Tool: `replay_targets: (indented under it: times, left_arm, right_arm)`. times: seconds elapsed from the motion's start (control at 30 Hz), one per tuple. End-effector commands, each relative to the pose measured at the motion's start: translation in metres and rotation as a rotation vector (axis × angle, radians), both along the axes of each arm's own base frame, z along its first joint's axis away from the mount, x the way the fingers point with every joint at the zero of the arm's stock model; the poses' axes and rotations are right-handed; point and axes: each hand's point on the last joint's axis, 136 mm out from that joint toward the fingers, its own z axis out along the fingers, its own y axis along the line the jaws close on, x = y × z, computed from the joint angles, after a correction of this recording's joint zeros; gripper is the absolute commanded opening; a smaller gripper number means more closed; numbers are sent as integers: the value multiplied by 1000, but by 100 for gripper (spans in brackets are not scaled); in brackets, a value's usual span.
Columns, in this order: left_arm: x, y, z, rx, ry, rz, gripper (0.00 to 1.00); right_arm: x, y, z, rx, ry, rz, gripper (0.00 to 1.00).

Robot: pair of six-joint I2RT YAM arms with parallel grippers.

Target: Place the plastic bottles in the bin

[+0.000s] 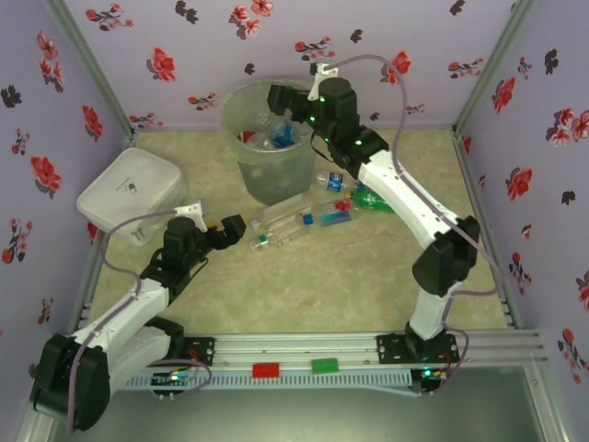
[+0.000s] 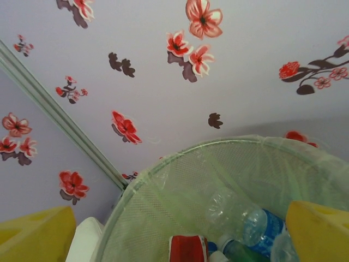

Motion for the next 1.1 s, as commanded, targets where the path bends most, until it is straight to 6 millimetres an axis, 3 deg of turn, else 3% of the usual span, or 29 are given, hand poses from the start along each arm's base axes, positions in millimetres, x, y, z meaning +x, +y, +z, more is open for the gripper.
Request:
replay_targets:
  times: [0.0,0.3,0.53,0.73,1.07]
  left_arm:
    - [3,-14,11,8,-26,-52,100]
    - [3,-71,-7,83,19,-215,100]
    - [5,-111,-21,280,56,-289,100]
    - [12,-133,-45,403,154,-345,100]
    - [12,-143,-74,533,211,-432,100]
  right_arm:
    - [-19,-22,5,-50,-35,-27,100]
    - [-67,-85,-55,-200,83,-157,100]
    - [-99,-135,-119,-268,173,-290,100]
    - [-116,-151,-172,-279,241,-307,100]
    - [-124,-162,-202,-306,315,-329,100]
